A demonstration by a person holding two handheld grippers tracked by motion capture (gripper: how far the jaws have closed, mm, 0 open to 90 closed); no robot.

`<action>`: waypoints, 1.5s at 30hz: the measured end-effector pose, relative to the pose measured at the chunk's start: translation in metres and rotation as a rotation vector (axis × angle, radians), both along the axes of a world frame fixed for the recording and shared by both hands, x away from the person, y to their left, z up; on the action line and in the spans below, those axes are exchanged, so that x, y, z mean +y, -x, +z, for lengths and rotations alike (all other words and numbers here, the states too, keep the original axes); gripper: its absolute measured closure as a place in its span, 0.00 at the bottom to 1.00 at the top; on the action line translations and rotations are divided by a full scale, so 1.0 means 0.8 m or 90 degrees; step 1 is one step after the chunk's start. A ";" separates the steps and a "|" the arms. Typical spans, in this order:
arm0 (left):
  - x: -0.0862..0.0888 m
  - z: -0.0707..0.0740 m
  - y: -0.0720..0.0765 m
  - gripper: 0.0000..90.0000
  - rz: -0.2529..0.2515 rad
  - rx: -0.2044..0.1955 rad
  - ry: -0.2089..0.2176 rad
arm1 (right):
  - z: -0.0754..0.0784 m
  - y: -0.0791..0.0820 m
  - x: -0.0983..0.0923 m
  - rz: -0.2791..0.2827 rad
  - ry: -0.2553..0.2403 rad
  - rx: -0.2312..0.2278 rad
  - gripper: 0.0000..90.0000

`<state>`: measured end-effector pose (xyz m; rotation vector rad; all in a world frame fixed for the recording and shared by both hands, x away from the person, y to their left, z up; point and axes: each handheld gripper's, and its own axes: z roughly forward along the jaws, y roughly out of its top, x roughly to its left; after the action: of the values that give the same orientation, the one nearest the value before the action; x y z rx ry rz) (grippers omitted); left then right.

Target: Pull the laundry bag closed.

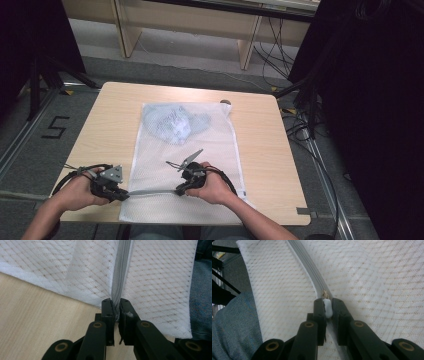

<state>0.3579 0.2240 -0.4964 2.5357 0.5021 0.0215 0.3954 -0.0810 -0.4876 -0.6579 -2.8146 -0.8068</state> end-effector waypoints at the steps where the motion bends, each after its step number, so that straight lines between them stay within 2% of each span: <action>1: 0.000 0.000 0.000 0.92 -0.002 -0.001 -0.001 | 0.000 0.000 0.000 0.001 0.000 0.000 0.92; 3: 0.000 -0.001 0.002 0.92 0.011 0.006 0.003 | -0.001 -0.001 0.000 0.006 -0.007 -0.003 0.92; 6: 0.000 -0.001 0.001 0.92 0.013 0.005 0.002 | -0.002 -0.002 -0.001 0.012 -0.008 -0.010 0.92; 8: 0.000 0.000 0.000 0.92 -0.004 -0.002 -0.001 | -0.003 -0.003 -0.002 0.022 -0.015 -0.015 0.92; 11: 0.000 0.000 0.000 0.92 0.000 0.000 0.001 | -0.003 -0.002 -0.002 0.020 -0.013 -0.015 0.92; 12: 0.000 -0.001 0.002 0.92 0.011 0.007 0.003 | -0.001 0.001 -0.002 0.000 -0.004 0.000 0.92; 13: 0.000 -0.001 0.001 0.92 0.010 0.007 0.002 | -0.002 -0.001 -0.002 0.010 -0.008 -0.010 0.92; 14: 0.000 -0.001 0.001 0.92 0.014 0.005 0.001 | -0.001 0.000 -0.003 0.001 0.002 -0.006 0.92; 15: 0.000 -0.001 0.001 0.92 0.013 0.005 0.001 | -0.002 -0.001 -0.004 0.004 -0.003 -0.006 0.92; 16: 0.001 0.000 0.000 0.92 0.007 0.002 0.001 | -0.002 -0.001 -0.005 0.001 -0.004 0.006 0.92; 17: 0.000 -0.001 0.001 0.92 0.014 0.005 0.001 | -0.002 -0.001 -0.005 0.001 -0.004 0.006 0.92; 18: 0.000 -0.001 0.001 0.92 0.014 0.004 0.003 | -0.001 0.000 -0.006 0.000 0.003 -0.008 0.92; 20: 0.000 -0.001 0.001 0.92 0.015 0.004 0.002 | -0.001 0.000 -0.006 0.001 0.001 -0.005 0.92; 21: 0.000 -0.001 0.001 0.92 0.015 0.004 0.003 | -0.003 -0.004 -0.007 0.021 -0.008 -0.019 0.92; 22: 0.000 -0.001 0.001 0.92 0.014 0.004 0.002 | -0.001 -0.001 -0.008 0.000 0.000 -0.001 0.92; 23: 0.000 -0.001 0.001 0.92 0.016 0.004 0.003 | -0.001 -0.001 -0.007 0.005 -0.005 -0.005 0.92; 24: 0.000 -0.001 0.001 0.92 0.016 0.004 0.003 | -0.001 -0.003 -0.007 0.021 -0.008 -0.021 0.92; 26: 0.000 -0.001 0.001 0.92 0.015 0.004 0.002 | -0.001 -0.002 -0.010 0.007 -0.001 -0.010 0.92; 28: 0.000 -0.001 0.001 0.92 0.012 0.002 0.002 | -0.002 -0.004 -0.011 0.017 -0.007 -0.016 0.92; 29: 0.000 -0.001 0.001 0.92 0.011 0.001 0.003 | -0.001 -0.003 -0.013 0.009 0.000 -0.017 0.92; 30: 0.000 -0.001 0.001 0.92 0.012 0.000 0.005 | -0.001 -0.002 -0.014 -0.002 -0.001 -0.005 0.92; 33: 0.000 -0.001 0.001 0.92 0.014 0.002 0.008 | -0.002 -0.004 -0.017 0.006 -0.002 -0.014 0.92; 35: 0.000 -0.001 0.001 0.92 0.008 0.003 0.003 | -0.002 -0.001 -0.018 -0.005 0.004 0.006 0.92; 36: 0.000 -0.001 0.001 0.92 0.010 0.004 0.005 | -0.003 -0.004 -0.020 0.008 0.001 -0.019 0.92; 41: 0.000 0.000 0.000 0.92 0.008 0.004 0.000 | -0.002 -0.001 -0.023 -0.008 0.001 0.004 0.92; 42: 0.000 0.000 0.000 0.92 0.008 0.004 0.000 | -0.002 -0.001 -0.023 -0.008 0.001 0.004 0.92; 43: 0.000 -0.001 0.000 0.92 0.011 0.004 0.000 | -0.002 -0.002 -0.024 -0.009 0.009 -0.009 0.92; 44: 0.000 -0.001 0.000 0.92 0.011 0.005 0.001 | -0.002 -0.002 -0.024 -0.006 0.004 0.000 0.92; 45: 0.000 0.000 0.000 0.92 0.011 0.005 0.000 | -0.003 -0.004 -0.025 0.006 -0.003 -0.011 0.92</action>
<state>0.3578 0.2239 -0.4966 2.5329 0.5275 0.0185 0.3983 -0.1009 -0.4902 -0.6385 -2.8278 -0.8215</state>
